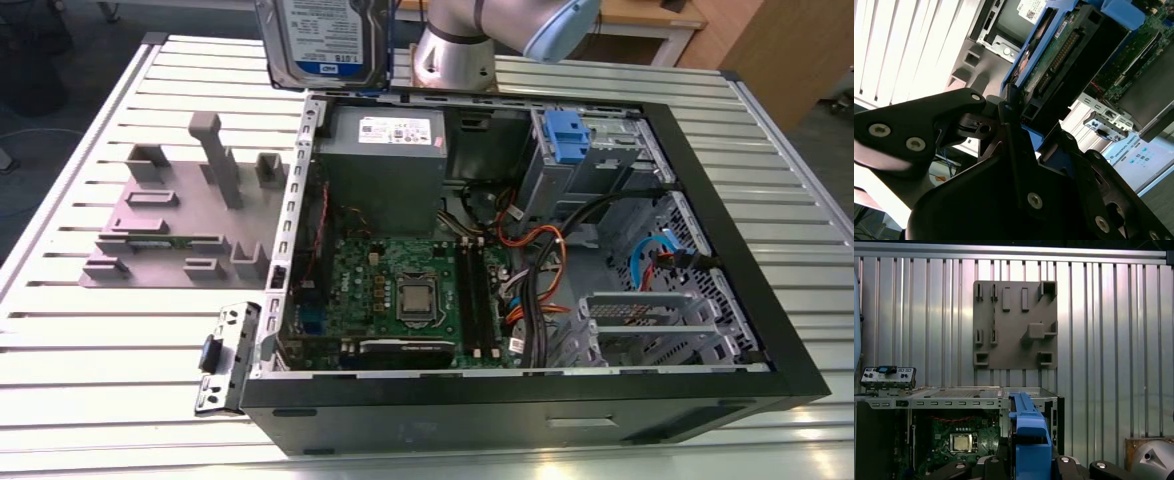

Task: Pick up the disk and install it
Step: 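Pick up the disk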

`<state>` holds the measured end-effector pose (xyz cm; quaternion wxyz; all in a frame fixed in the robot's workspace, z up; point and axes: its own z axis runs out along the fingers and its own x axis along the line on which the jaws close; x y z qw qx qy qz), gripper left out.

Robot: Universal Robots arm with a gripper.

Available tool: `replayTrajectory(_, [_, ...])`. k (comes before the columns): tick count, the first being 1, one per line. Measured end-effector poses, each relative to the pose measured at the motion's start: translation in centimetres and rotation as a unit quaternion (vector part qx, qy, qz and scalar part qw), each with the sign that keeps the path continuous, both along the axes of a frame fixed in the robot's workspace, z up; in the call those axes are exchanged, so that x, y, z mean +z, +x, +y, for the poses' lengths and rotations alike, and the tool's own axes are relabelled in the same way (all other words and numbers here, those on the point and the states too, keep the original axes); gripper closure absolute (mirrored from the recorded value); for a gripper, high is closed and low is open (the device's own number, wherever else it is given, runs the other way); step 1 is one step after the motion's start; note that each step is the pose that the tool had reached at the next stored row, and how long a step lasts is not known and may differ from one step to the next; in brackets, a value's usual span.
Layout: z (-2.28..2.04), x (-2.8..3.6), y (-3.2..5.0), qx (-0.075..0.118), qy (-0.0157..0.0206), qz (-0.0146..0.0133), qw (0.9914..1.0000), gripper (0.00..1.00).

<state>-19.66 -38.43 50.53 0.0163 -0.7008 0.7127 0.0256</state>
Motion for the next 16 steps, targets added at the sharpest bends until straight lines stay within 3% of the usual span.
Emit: replayTrajectory(16, [0.0,-0.01,0.31,0.0,0.0,0.0,1.0,0.64])
